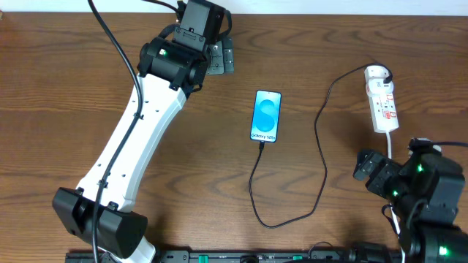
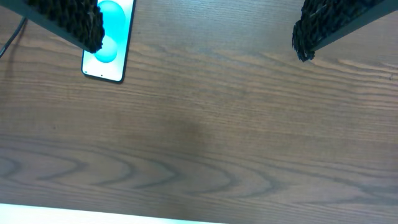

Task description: Plug charger to phone and switch on socket

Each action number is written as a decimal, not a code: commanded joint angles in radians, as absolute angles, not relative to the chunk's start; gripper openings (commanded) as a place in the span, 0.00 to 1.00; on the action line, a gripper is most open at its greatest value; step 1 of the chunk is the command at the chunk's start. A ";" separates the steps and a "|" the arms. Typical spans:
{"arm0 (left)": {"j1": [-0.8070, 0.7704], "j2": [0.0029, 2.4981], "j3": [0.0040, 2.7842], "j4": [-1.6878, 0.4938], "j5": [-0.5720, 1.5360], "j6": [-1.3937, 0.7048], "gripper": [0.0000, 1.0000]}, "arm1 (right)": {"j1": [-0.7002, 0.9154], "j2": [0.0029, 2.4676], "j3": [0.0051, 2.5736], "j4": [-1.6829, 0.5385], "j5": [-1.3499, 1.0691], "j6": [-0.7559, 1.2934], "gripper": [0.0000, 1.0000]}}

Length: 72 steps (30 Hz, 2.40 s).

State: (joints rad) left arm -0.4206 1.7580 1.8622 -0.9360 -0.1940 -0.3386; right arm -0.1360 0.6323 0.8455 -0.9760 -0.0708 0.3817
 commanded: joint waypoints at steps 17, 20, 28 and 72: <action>-0.420 1.763 1.863 -0.938 -0.214 -0.326 0.98 | 0.038 0.191 0.342 -0.278 -0.192 0.081 0.99; -0.420 1.763 1.863 -0.938 -0.214 -0.326 0.98 | 0.051 0.146 0.271 -0.192 -0.190 0.068 0.99; -0.420 1.763 1.863 -0.938 -0.214 -0.326 0.98 | 0.054 0.067 0.132 -0.007 -0.191 0.054 0.99; -0.420 1.763 1.863 -0.938 -0.214 -0.326 0.98 | 0.062 0.005 0.005 0.161 -0.124 -0.053 0.99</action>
State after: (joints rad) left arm -0.4206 1.7580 1.8622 -0.9360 -0.1940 -0.3382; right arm 0.0521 0.0128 0.0071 0.1608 -0.1440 -0.0456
